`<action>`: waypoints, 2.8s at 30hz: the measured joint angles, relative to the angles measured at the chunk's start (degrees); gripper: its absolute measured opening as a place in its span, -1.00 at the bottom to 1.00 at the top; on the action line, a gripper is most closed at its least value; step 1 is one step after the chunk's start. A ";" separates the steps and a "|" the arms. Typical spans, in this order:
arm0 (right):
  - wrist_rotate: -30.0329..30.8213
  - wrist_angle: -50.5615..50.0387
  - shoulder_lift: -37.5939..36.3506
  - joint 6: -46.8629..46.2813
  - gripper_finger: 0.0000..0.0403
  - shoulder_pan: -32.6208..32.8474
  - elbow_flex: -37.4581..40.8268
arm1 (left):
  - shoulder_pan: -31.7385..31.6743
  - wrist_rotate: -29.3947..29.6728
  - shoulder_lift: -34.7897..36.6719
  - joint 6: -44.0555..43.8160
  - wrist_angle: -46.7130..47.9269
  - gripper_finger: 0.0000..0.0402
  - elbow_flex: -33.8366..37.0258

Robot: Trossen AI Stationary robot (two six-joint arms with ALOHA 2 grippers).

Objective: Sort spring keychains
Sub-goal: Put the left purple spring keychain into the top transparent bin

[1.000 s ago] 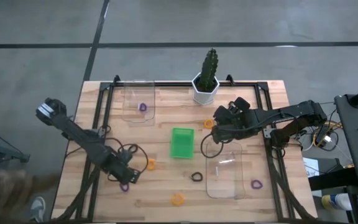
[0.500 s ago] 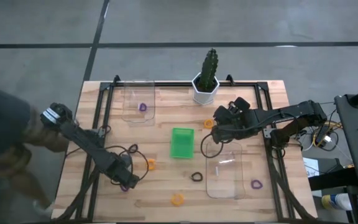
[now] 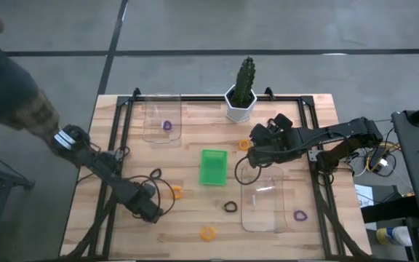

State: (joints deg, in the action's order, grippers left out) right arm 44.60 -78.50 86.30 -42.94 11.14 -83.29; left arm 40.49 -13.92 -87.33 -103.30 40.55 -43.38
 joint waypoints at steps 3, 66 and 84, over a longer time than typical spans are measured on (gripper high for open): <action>0.00 -0.01 0.00 0.01 -0.36 -0.02 0.00 | -0.02 -0.85 -1.12 0.10 -0.49 -0.17 0.29; 0.44 -0.02 0.00 0.07 -0.36 -0.02 0.04 | 0.13 41.70 29.37 85.77 -55.35 -0.97 -5.98; 0.52 0.04 0.00 -0.15 -0.37 -0.01 0.04 | -7.07 59.02 27.07 51.29 -35.65 -0.97 -6.09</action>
State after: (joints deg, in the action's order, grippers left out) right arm 45.12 -78.46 86.30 -43.09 11.12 -83.24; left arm 33.42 45.10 -60.25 -52.01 4.90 -49.47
